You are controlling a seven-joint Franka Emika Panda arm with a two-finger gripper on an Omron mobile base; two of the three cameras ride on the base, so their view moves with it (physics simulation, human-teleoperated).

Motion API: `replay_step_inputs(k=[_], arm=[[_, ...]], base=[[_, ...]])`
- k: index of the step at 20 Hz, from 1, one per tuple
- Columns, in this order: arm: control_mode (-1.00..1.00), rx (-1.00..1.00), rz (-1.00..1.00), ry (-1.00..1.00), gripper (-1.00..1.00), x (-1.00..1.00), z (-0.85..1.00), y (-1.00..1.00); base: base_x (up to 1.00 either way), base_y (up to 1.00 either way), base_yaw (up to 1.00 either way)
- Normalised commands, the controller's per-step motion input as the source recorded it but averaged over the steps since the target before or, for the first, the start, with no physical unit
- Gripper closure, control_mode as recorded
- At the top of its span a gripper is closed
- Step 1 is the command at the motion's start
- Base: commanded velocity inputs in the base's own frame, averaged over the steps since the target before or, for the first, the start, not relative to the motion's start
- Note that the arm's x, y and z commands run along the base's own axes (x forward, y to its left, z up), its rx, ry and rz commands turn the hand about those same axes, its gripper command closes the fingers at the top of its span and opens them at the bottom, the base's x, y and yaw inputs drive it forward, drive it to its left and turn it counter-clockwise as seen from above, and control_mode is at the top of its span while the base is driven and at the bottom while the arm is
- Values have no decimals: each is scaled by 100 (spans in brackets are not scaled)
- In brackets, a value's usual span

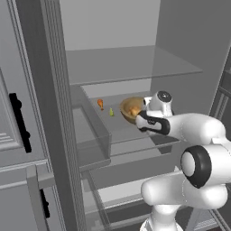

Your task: Pick the chicken drumstick and lime from their plates and place them in the bowl. Then put the bowl in the fridge.

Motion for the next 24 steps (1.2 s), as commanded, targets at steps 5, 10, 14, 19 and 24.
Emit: replay_step_inputs(k=[5, 10, 14, 19, 24], arm=[[-100, 0, 0, -20, -100, 0, -21, 3], [-100, -2, 0, -11, -100, -4, 8, 8], [-100, -7, 0, -8, -100, -20, 24, 7], [-100, -4, 0, -15, -100, -77, 51, 0], [-100, 0, 0, -12, -100, -99, 62, 1]], base=[[0, 0, 0], [0, 0, 0], [0, 0, 0], [0, 0, 0], [0, 0, 0]])
